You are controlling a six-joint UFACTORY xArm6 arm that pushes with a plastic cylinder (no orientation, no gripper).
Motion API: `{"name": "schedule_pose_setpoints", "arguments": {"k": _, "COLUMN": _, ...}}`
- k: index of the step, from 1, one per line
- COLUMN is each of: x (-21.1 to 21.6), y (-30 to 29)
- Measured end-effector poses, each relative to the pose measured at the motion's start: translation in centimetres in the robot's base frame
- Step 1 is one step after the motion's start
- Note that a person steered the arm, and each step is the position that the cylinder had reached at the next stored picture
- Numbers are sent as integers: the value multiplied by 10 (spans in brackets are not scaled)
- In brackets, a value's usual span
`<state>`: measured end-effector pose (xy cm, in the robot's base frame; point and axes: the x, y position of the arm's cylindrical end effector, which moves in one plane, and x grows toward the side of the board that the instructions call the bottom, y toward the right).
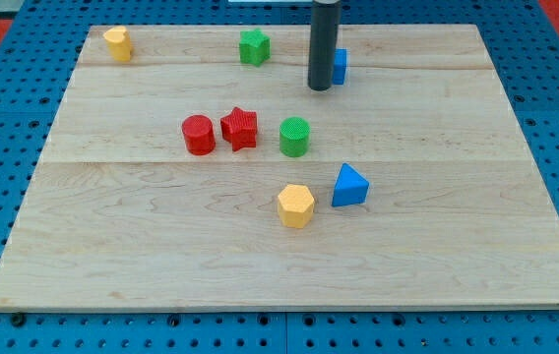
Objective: Move the blue cube to the top right side
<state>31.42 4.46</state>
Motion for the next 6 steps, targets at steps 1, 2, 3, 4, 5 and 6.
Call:
{"name": "schedule_pose_setpoints", "arguments": {"k": 1, "x": -7, "y": 0}}
{"name": "schedule_pose_setpoints", "arguments": {"k": 2, "x": -15, "y": -8}}
{"name": "schedule_pose_setpoints", "arguments": {"k": 3, "x": -19, "y": -22}}
{"name": "schedule_pose_setpoints", "arguments": {"k": 4, "x": -34, "y": -15}}
{"name": "schedule_pose_setpoints", "arguments": {"k": 5, "x": -37, "y": 6}}
{"name": "schedule_pose_setpoints", "arguments": {"k": 6, "x": -37, "y": 33}}
